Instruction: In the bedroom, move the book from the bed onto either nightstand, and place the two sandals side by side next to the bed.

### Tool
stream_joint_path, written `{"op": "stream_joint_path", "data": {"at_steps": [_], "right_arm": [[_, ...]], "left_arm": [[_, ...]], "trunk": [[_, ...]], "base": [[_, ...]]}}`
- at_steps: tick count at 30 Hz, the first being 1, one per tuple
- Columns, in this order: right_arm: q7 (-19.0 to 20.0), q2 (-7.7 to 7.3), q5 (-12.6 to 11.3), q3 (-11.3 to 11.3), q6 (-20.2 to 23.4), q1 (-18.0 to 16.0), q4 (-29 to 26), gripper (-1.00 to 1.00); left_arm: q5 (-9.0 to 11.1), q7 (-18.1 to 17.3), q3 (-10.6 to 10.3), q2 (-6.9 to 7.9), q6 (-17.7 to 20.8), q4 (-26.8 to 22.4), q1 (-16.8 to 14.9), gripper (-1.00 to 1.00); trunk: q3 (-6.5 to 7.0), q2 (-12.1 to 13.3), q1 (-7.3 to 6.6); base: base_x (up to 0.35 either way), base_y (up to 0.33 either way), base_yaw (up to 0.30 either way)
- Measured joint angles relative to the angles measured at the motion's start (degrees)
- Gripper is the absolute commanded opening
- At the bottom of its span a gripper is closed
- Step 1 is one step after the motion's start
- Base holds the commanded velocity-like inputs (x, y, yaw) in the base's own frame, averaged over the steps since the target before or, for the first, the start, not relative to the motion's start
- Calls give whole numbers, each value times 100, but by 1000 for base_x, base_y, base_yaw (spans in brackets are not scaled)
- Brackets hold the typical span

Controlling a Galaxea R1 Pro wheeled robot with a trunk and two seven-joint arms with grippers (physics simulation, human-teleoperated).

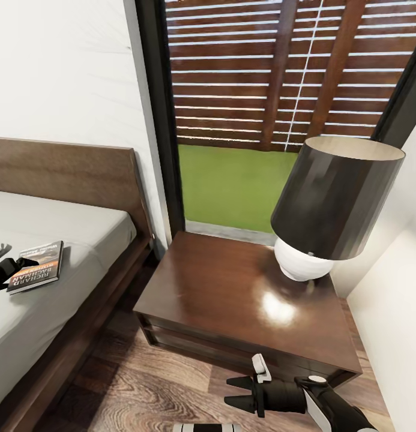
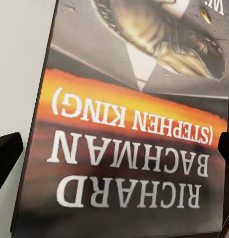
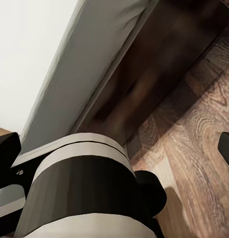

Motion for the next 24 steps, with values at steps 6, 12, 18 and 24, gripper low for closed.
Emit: {"op": "stream_joint_path", "data": {"at_steps": [6, 12, 18, 24], "right_arm": [[1, 0, 3, 2, 0, 0, 0, 100], [2, 0, 3, 3, 0, 0, 0, 100], [1, 0, 2, 3, 0, 0, 0, 100], [2, 0, -1, -2, 0, 0, 0, 100]], "left_arm": [[-4, -1, 0, 0, -1, 2, 0, 100], [-4, 0, 4, 5, 3, 2, 0, 100], [-41, -2, 5, 9, -6, 2, 0, 100], [-39, 1, 5, 10, -1, 0, 0, 100]], "trunk": [[0, 0, 0], [0, 0, 0], [0, 0, 0], [0, 0, 0]], "base": [[0, 0, 0], [0, -4, 0], [0, -51, 0], [0, -34, 0]]}}
